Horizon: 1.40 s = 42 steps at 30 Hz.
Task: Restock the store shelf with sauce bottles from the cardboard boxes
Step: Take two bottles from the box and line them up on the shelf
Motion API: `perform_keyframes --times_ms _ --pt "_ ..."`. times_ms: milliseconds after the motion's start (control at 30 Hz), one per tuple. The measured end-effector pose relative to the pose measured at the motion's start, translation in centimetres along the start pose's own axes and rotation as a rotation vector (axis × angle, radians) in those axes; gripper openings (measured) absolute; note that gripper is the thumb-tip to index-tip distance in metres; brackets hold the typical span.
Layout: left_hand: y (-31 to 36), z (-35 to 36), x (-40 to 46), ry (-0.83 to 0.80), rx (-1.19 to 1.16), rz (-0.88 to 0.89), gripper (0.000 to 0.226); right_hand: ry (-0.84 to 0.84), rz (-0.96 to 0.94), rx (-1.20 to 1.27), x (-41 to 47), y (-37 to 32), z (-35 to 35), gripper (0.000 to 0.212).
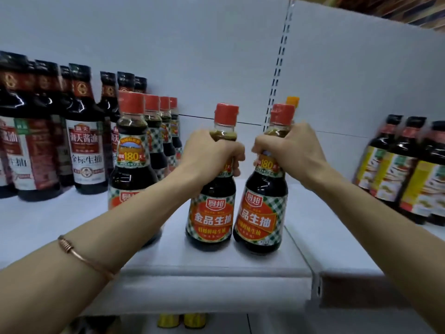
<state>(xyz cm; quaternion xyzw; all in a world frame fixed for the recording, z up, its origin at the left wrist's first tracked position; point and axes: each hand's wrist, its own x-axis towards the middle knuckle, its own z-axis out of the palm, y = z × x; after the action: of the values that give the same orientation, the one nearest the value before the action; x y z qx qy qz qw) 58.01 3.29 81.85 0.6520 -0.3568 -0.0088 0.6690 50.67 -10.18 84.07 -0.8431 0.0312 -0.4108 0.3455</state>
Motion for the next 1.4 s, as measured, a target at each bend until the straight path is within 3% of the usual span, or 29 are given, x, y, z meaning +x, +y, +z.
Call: perform_keyframes --times_ms 100,267,400,500,633,767,967,1133,1400 --pt "-0.5 0.4 0.3 0.079 0.011 -0.020 0.018 -0.042 -0.034 0.077 0.7 1.9 0.6 0.037" --pt "-0.9 0.8 0.5 0.182 0.103 0.053 0.004 -0.046 -0.075 0.209 0.7 3.8 1.5 0.023" --pt "-2.7 0.9 -1.7 0.196 0.270 0.009 0.031 -0.128 -0.030 0.331 -1.9 5.7 2.6 0.023" --pt "-4.2 0.7 -4.8 0.125 0.241 -0.064 0.046 -0.215 0.011 0.338 -3.3 6.9 2.6 0.024" --pt "-5.4 0.1 -6.9 0.094 0.309 -0.076 0.077 -0.331 0.055 0.310 -4.0 7.3 1.8 0.051" --pt "-5.3 -0.3 -7.4 0.119 0.430 -0.039 0.086 -0.430 0.086 0.245 -4.6 7.3 0.8 0.065" --pt "-5.7 -1.0 -6.3 0.082 0.545 0.003 0.088 -0.543 0.148 0.081 -4.4 6.0 -0.3 0.080" --pt "-6.1 -1.3 -2.4 0.075 0.665 -0.039 0.074 -0.487 0.185 0.023 -3.6 6.0 1.5 0.087" --pt "-8.1 -0.7 1.2 0.136 0.625 -0.153 0.071 -0.398 0.257 0.048 -3.0 7.4 3.5 0.071"
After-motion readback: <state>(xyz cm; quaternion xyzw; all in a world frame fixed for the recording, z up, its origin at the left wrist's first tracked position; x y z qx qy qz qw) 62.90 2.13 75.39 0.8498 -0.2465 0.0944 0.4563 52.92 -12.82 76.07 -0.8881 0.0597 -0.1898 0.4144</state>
